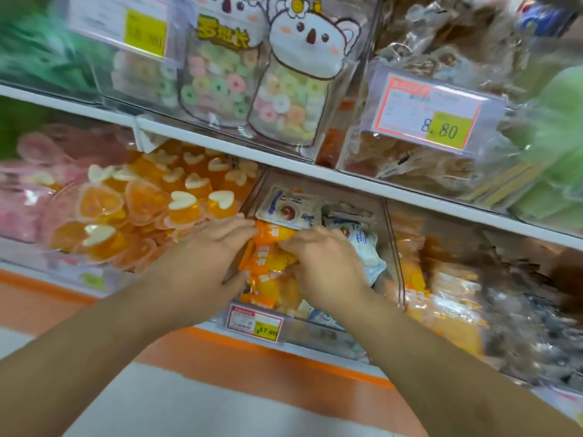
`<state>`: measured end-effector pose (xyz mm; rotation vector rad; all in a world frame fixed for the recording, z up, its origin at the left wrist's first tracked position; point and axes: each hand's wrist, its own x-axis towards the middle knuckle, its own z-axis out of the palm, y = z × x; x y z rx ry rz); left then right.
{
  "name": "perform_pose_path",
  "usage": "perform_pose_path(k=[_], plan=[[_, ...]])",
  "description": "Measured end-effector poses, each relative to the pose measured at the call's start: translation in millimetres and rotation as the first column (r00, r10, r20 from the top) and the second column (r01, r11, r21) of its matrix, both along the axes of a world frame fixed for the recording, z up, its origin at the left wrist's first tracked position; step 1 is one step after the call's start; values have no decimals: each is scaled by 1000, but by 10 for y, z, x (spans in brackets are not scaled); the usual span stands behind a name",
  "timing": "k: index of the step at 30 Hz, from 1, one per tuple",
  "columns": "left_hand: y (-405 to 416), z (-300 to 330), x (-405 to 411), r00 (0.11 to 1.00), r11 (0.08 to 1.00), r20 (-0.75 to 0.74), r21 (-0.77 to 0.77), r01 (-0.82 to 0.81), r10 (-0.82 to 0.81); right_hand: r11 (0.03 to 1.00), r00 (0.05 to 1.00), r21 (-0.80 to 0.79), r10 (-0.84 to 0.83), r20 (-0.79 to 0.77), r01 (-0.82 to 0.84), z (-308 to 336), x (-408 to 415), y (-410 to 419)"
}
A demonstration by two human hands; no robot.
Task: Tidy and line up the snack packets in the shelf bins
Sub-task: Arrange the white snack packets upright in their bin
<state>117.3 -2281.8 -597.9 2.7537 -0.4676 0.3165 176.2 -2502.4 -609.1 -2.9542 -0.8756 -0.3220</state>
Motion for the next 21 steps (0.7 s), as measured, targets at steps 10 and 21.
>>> perform_pose_path(k=[10,21], plan=[[-184,186,-94,991,990,123,-117,74,-60,867,986,470,134,99,-165,275,-362,-204],[-690,136,-139,997,986,45,-150,75,-69,875,961,473,-211,178,105,512,-987,-1789]])
